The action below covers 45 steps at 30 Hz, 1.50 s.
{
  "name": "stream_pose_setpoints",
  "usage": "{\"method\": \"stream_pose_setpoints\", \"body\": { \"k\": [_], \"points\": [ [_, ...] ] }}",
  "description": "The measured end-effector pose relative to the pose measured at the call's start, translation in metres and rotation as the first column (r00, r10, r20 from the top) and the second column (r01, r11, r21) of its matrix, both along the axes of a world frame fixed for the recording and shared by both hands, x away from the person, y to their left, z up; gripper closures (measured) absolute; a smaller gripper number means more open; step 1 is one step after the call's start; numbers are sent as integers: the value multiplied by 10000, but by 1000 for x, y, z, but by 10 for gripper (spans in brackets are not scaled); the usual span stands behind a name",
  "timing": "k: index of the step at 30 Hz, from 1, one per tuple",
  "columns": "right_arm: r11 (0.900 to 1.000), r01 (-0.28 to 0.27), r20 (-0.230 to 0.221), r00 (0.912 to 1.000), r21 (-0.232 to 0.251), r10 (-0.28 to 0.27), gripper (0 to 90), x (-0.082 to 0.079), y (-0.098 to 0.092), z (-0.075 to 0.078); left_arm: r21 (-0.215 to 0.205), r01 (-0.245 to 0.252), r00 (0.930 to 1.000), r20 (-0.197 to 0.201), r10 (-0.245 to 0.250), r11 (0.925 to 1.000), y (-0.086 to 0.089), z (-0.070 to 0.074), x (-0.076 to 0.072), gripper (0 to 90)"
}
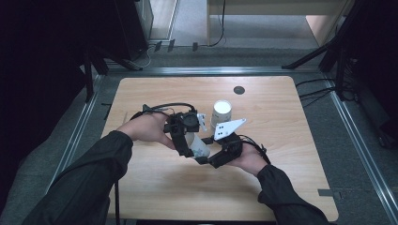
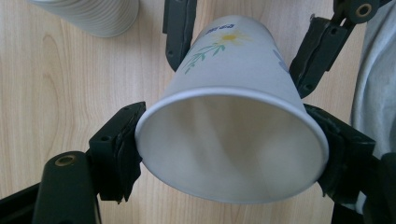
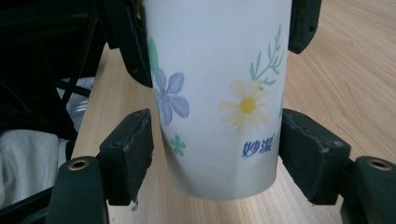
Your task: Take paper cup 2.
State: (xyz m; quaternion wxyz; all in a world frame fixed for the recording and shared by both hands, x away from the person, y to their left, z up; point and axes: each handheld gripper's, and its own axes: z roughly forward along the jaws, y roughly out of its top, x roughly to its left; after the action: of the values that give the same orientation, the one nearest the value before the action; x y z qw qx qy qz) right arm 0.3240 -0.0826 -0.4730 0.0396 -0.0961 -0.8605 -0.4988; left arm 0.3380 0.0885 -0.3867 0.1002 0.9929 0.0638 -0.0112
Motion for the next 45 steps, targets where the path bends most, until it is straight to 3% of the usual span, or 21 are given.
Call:
{"method": "stream_pose_setpoints", "body": {
  "k": [21,31,36,39,40,43,45],
  "points": [
    [9997,-104,119,9999,-207,107,338,-1,1,2,-351,2,10000,-91,-5,9994,3,-3,-1,204],
    [9998,25,99,9999,-172,-23,338,0,-4,3,-813,-366,9993,-85,360,9960,9,-1,1,111],
    [9999,104,125,9999,-115,-103,338,0,-9,5,-1698,-660,9978,-80,656,9833,18,2,1,103],
    [9999,158,212,9997,-45,-157,338,1,-12,6,-2324,-823,9966,-257,784,9691,25,2,-1,94],
    [9998,183,243,9995,-13,-182,338,2,-13,6,-2324,-823,9966,-257,784,9691,25,2,-1,89],
    [9996,244,253,9994,109,-246,338,3,-17,8,-2834,-1067,9943,-231,1045,9531,35,-3,-3,86],
    [9994,287,239,9993,181,-291,338,3,-19,9,-2937,-1122,9936,-218,1107,9493,37,-4,-4,86]
  ]
}}
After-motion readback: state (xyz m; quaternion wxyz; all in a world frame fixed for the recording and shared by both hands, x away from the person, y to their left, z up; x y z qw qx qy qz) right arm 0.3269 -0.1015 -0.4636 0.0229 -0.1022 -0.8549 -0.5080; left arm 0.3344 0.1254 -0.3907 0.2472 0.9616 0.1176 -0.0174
